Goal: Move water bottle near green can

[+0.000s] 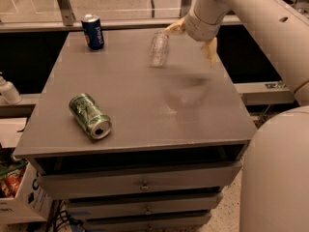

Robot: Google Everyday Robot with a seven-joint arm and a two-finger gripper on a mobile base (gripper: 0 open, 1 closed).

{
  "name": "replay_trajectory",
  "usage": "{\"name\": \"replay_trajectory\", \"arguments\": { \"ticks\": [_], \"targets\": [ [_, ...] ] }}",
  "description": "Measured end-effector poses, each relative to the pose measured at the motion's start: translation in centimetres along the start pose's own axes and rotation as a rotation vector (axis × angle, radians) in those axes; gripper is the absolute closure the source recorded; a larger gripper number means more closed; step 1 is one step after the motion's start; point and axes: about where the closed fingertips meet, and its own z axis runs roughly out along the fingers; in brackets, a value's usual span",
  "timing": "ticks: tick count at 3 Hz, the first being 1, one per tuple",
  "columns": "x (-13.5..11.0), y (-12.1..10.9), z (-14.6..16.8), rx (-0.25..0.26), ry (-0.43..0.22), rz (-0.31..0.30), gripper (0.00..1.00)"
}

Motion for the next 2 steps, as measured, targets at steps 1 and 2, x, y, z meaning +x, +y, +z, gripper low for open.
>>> {"name": "replay_trajectory", "arguments": {
  "ticks": [1, 2],
  "targets": [
    [0.5, -1.1, 1.0, 0.045, 0.031, -0.046, 0.0],
    [1.1, -2.8, 1.8, 0.077, 0.074, -0.126, 0.0]
  ]
}}
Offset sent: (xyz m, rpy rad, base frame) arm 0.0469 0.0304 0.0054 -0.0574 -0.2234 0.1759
